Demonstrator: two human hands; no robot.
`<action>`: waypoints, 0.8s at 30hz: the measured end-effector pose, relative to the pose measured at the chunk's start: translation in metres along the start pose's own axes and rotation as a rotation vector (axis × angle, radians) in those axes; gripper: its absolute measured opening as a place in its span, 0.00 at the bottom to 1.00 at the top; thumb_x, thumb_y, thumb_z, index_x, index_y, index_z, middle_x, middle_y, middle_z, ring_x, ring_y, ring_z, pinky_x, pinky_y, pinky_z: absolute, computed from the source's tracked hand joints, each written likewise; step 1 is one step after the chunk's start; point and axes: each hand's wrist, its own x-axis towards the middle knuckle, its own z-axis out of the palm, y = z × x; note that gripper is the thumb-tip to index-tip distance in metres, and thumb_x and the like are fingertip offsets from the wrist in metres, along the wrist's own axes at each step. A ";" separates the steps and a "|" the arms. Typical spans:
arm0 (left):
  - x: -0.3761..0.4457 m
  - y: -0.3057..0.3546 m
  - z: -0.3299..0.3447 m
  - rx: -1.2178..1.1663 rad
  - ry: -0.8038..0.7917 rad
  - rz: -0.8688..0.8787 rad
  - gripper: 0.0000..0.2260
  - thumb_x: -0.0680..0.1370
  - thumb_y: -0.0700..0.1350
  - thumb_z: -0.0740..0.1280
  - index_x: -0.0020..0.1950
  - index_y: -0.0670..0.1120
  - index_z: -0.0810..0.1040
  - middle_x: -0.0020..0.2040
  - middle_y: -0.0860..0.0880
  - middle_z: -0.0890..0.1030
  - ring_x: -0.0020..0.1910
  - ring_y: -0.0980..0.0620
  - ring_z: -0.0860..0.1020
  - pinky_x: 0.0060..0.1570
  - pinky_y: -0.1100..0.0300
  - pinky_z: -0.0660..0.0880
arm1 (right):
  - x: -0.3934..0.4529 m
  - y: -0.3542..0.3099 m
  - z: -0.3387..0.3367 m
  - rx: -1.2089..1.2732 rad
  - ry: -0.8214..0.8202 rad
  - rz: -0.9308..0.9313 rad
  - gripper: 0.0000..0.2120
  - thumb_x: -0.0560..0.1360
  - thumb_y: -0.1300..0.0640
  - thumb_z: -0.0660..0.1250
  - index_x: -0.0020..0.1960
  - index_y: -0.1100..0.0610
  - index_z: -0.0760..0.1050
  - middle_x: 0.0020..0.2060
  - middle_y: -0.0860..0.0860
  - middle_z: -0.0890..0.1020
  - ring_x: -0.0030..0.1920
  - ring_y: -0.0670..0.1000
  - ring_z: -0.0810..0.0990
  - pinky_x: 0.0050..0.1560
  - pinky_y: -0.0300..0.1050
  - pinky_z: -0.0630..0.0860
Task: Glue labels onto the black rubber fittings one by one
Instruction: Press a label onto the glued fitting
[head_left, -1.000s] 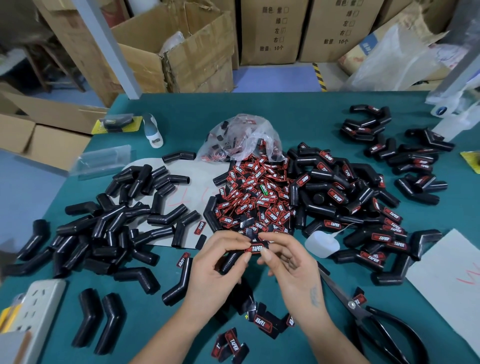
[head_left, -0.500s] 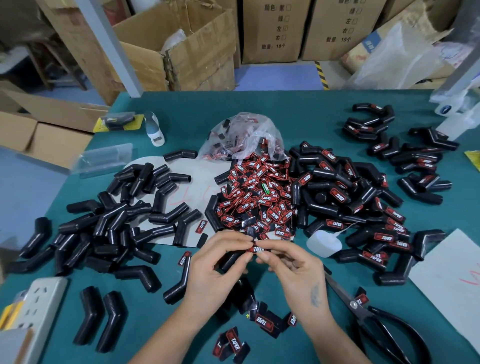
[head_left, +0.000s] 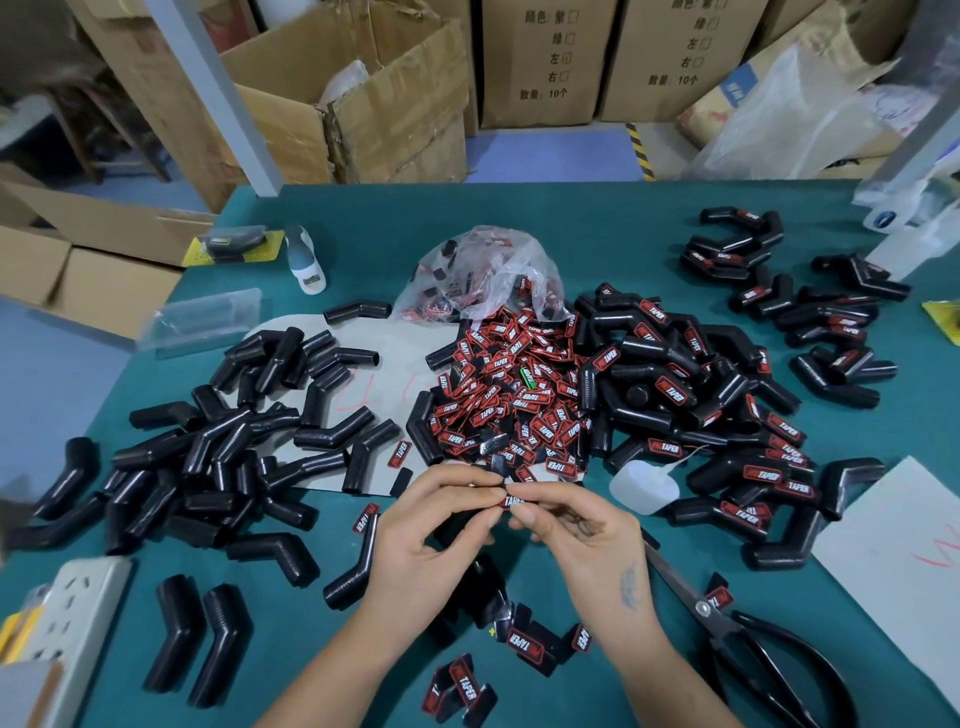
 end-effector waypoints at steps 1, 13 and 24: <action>0.000 0.000 0.000 -0.035 0.004 -0.024 0.05 0.79 0.40 0.73 0.53 0.44 0.88 0.57 0.50 0.84 0.56 0.44 0.84 0.43 0.50 0.85 | 0.000 0.000 0.000 0.006 0.002 0.000 0.08 0.74 0.56 0.77 0.51 0.46 0.88 0.42 0.53 0.88 0.45 0.50 0.87 0.47 0.36 0.79; 0.000 0.002 0.006 0.031 0.027 -0.008 0.04 0.79 0.40 0.73 0.52 0.45 0.86 0.57 0.52 0.84 0.59 0.45 0.83 0.56 0.50 0.82 | 0.001 0.003 0.003 0.031 -0.024 -0.003 0.07 0.77 0.59 0.77 0.51 0.48 0.86 0.45 0.50 0.87 0.45 0.46 0.85 0.45 0.37 0.79; -0.003 -0.007 0.006 0.261 0.023 0.246 0.06 0.81 0.39 0.72 0.54 0.38 0.87 0.60 0.50 0.83 0.59 0.49 0.84 0.61 0.57 0.79 | 0.001 0.005 0.002 0.143 -0.037 0.042 0.09 0.74 0.50 0.75 0.54 0.47 0.83 0.39 0.51 0.83 0.43 0.46 0.81 0.43 0.36 0.76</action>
